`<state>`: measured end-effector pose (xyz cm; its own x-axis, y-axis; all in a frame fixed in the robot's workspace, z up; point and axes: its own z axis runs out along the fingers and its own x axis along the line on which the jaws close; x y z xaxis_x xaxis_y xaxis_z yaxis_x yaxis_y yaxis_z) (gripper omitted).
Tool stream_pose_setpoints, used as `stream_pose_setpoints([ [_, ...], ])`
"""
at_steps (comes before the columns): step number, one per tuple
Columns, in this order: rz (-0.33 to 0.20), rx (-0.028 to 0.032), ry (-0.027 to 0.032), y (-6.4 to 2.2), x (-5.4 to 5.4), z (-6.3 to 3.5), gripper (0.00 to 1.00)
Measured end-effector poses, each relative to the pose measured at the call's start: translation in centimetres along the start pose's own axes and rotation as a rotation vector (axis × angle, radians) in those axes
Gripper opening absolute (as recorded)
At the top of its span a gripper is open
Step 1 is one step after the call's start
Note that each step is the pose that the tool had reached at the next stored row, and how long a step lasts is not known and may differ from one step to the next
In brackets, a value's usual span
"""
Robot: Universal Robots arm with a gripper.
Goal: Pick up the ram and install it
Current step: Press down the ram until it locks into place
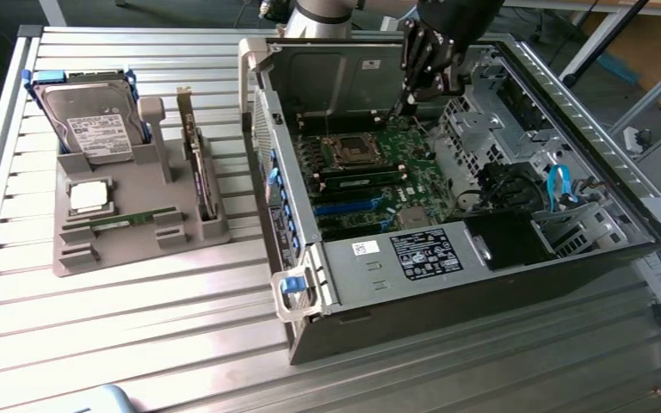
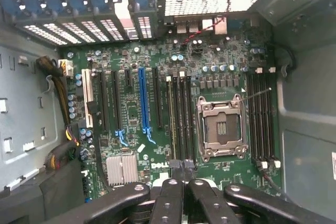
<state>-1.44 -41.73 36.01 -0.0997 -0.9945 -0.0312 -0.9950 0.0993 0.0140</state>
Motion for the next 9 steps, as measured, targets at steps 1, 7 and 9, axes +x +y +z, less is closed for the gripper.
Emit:
stream_pose_setpoints([
  [1,0.014,0.0005,-0.0001,0.0,0.0,0.0,0.1],
  [7,0.099,0.0031,-0.0013,0.0,0.0,0.01,0.1],
  [9,0.126,0.004,-0.0017,0.0,0.0,0.02,0.1],
])
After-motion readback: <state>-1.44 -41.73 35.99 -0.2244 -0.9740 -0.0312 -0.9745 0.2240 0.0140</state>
